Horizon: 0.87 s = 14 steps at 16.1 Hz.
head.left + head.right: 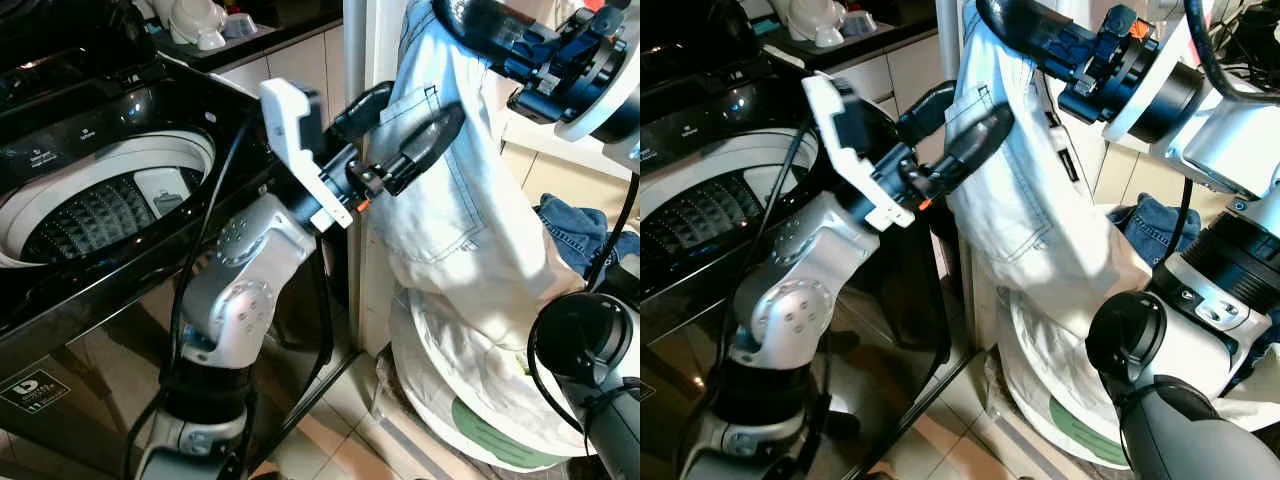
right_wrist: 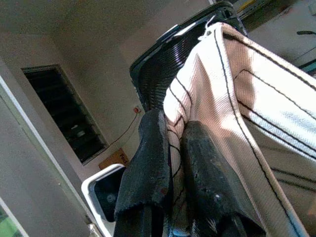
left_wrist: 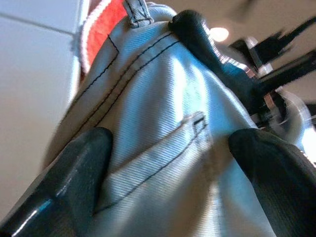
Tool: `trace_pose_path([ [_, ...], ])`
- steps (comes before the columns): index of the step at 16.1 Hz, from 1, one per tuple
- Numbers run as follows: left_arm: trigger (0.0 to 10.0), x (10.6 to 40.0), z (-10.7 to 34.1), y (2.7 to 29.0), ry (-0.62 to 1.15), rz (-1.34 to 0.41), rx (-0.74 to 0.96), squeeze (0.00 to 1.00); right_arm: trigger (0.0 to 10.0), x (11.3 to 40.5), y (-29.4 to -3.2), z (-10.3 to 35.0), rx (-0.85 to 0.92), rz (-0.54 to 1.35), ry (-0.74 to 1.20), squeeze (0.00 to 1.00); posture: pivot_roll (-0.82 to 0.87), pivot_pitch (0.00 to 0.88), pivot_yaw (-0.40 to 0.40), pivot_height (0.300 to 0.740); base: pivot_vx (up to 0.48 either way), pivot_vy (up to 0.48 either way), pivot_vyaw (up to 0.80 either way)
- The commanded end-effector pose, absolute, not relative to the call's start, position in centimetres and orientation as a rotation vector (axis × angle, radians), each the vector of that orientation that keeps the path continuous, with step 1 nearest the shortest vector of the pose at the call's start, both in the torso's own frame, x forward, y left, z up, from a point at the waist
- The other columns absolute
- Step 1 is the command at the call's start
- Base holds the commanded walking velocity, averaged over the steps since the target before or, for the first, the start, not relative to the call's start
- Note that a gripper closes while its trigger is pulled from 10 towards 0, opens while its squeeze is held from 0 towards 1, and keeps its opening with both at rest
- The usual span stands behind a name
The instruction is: Clothes washing
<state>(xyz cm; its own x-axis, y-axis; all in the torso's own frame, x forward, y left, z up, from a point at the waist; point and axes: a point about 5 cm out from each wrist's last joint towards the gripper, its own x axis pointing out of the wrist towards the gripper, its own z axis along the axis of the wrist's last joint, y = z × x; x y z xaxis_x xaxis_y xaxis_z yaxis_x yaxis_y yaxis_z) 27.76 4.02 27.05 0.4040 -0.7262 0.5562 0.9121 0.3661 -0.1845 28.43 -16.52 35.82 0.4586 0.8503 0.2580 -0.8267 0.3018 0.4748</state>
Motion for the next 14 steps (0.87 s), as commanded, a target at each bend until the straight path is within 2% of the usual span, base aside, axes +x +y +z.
trace_pose_path([
  [1,10.0,26.9,27.4,3.7,-0.417,-1.179,-0.525,0.73,0.0,28.2,-15.8,35.8,0.59,1.144,0.06,0.0,-0.12,0.0,0.092,0.74,0.0,0.0,0.0],
  [3,10.0,26.8,26.7,3.3,-0.385,-1.203,-0.471,0.73,0.0,28.2,-15.5,35.7,0.601,1.145,0.059,0.0,-0.12,0.0,0.095,0.74,0.0,0.0,0.0],
  [4,0.0,27.0,26.0,2.7,-0.345,-1.186,-0.424,0.49,0.0,28.1,-15.4,35.6,0.602,1.145,0.06,0.0,-0.12,0.0,0.1,0.74,0.0,0.0,0.0],
  [5,0.0,27.2,25.6,2.5,-0.323,-1.17,-0.394,0.22,0.0,28.0,-15.3,35.5,0.601,1.144,0.06,0.0,-0.13,0.0,0.102,0.74,0.0,0.0,0.0],
  [6,0.0,27.5,25.3,2.5,-0.309,-1.143,-0.366,0.0,0.0,28.0,-15.3,35.4,0.601,1.141,0.062,0.0,-0.13,0.0,0.105,0.74,0.0,0.0,0.0],
  [14,0.0,29.5,24.8,3.9,-0.261,-0.948,-0.277,0.0,0.0,27.4,-15.0,35.0,0.577,1.12,0.073,0.0,-0.13,0.0,0.11,0.74,0.0,0.0,0.0],
])
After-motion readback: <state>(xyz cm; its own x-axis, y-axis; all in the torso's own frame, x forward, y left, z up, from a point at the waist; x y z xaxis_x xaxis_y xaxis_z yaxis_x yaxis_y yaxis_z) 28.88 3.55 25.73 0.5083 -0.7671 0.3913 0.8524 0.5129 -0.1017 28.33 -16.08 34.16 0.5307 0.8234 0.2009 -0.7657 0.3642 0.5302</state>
